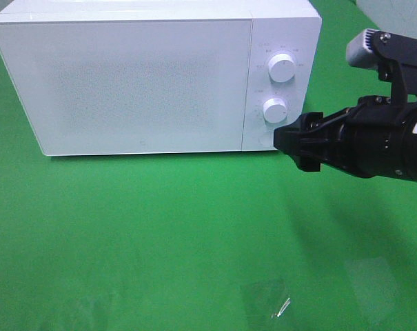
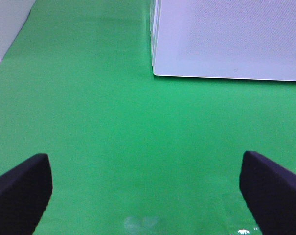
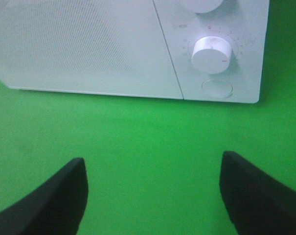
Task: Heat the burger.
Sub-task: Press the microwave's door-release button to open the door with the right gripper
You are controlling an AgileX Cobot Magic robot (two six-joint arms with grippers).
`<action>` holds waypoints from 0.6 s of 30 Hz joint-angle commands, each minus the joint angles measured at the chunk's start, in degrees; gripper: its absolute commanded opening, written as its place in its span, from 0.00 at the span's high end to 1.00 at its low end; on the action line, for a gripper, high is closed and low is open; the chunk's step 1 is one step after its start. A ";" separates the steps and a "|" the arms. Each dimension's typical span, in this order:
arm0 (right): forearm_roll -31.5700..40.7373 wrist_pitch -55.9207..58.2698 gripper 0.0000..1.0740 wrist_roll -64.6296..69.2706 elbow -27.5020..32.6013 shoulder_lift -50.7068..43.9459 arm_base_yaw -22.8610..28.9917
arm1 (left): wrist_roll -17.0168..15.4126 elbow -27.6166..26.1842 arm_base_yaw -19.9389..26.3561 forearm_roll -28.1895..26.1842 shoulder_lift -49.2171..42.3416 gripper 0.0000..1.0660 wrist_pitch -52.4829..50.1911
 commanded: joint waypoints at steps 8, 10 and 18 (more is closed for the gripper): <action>-12.15 25.90 0.33 3.04 -7.68 -13.92 -1.32 | 0.00 -0.06 0.11 0.06 -0.92 0.08 -0.74; -12.83 29.79 0.33 3.09 -8.08 -16.84 -1.32 | 0.00 -0.06 0.11 0.06 -0.92 0.08 -0.74; -15.93 45.61 0.33 3.67 -8.25 -30.54 -1.32 | 0.00 -0.06 0.11 0.06 -0.92 0.08 -0.74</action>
